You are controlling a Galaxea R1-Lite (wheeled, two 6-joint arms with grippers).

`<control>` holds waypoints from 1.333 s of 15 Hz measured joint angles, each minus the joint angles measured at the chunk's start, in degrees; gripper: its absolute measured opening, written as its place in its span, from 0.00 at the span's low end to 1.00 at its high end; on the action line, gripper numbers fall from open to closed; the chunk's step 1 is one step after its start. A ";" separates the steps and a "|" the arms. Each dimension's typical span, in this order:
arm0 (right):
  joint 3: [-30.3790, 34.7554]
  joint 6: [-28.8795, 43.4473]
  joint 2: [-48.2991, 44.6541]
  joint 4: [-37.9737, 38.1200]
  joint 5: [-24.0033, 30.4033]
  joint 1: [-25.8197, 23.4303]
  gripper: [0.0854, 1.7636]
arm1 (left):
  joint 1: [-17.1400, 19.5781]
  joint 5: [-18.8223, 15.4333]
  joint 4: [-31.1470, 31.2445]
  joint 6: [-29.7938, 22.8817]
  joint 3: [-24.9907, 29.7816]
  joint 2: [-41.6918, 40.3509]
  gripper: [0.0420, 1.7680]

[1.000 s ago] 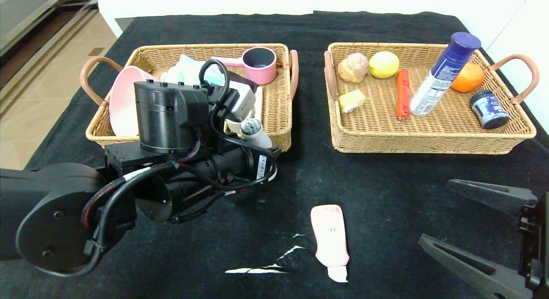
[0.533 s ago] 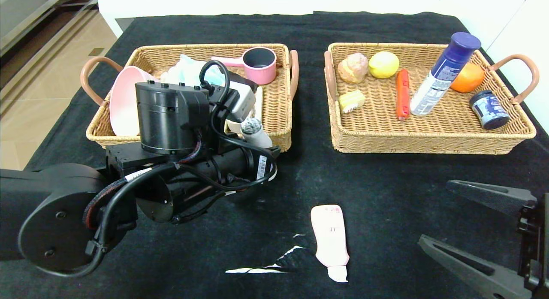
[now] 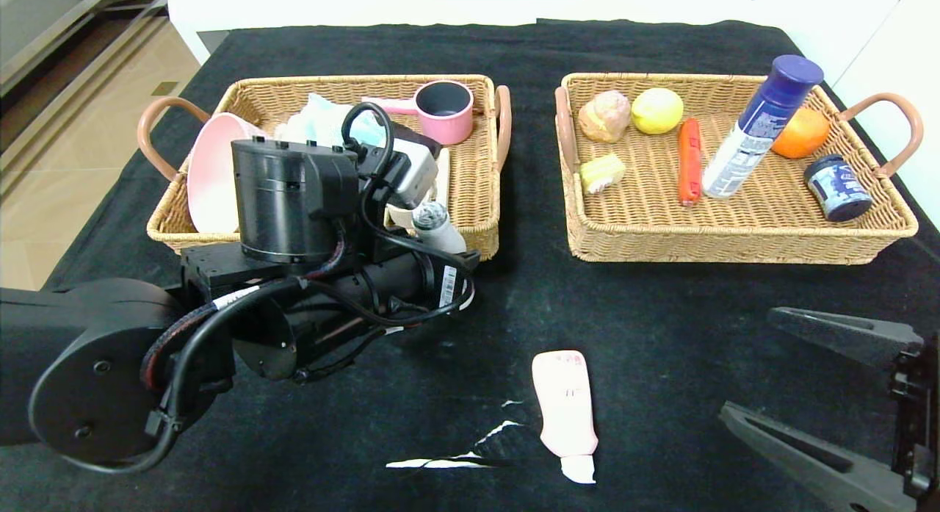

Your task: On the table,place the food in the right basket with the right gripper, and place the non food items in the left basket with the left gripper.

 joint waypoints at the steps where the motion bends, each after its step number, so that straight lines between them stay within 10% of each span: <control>1: -0.41 0.05 -0.55 0.28 0.15 0.01 0.97 | -0.06 0.05 0.37 0.11 -0.05 -0.30 0.48; 20: -8.90 0.62 -9.92 11.39 -0.27 -3.85 0.97 | -15.74 0.00 4.36 0.77 -9.78 2.84 0.48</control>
